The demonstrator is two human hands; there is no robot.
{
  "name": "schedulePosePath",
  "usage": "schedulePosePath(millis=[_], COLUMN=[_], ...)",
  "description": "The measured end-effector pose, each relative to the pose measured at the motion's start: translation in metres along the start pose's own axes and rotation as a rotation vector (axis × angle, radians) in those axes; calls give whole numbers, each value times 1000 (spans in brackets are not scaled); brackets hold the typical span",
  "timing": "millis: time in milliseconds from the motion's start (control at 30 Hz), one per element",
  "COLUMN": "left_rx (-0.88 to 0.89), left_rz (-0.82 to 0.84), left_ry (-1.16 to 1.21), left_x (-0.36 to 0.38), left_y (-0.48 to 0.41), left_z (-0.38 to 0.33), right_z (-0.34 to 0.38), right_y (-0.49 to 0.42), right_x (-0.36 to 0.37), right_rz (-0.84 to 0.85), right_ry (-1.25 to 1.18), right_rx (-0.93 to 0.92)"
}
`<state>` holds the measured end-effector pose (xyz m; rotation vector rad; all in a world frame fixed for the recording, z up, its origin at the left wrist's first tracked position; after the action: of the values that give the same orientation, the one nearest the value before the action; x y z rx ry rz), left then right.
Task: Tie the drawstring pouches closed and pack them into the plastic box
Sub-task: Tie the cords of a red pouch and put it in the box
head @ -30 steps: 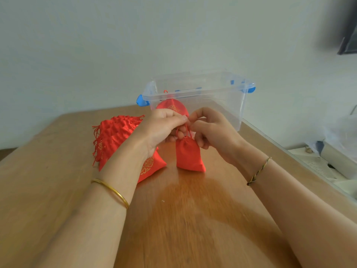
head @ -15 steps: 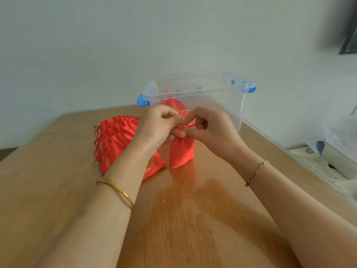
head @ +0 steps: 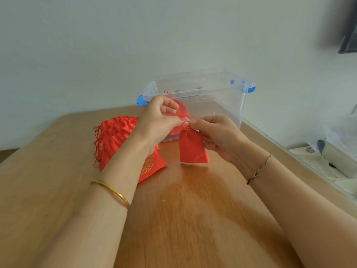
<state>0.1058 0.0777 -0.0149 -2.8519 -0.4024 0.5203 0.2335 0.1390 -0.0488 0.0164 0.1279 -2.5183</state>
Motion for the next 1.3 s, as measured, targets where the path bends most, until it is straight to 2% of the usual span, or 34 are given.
schedulePosePath(millis=[67,200,333,433,533,633,700,767,867,934,1000,1067,1200,1300], left_rx=[50,167,182,162,160,137,88,20,-83,-128,-142,-138,-110,-94], left_rz=[11,15,-10,-11,-34,-67,-51,-30,-12,7,15,7,-106,-250], left_ry=[-74,-383,-402,-412,-476,-580,-564,-548,-320,-154,-52,1,26,-217], left_x=[2,6,7,8,5,-6,-7,-4,-6,-9,-11,-15,-37,-63], left_y=[0,-2,-4,-4,-6,-7,-7,-8,-7,-5,-5,-5,-7,-12], left_z=[-3,1,6,7,7,9,14,18,16,11,9,7,7,19], right_z=[-1,0,0,0,1,2,-2,-3,0,-3,-11,-9,22,63], right_y=[0,1,0,0,0,-2,-2,0,7,9,9,8,-1,-30], right_x=[0,-2,-2,-2,-7,-16,-16,-12,-3,4,11,14,16,17], right_rz=[28,44,77,161,167,-27,-100,-95,15,37,-59,-145,-120,-183], right_ry=[-95,-158,-253,-276,-185,147,258,312,267,384,590,679,564,463], right_rx=[52,85,113,123,88,18,6,-15,-36,-78,-176,-257,-284,-304])
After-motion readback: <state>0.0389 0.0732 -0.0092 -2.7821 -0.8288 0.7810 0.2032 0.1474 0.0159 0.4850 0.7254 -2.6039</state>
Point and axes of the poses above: each hand's wrist, its own y-axis away from the middle knuckle, its own x-axis out of the palm, z = x × y, the point moved 1 cm from there along -y, towards the middle knuckle, and after that the axes turned 8 degrees about z, right-handed, at the moved point
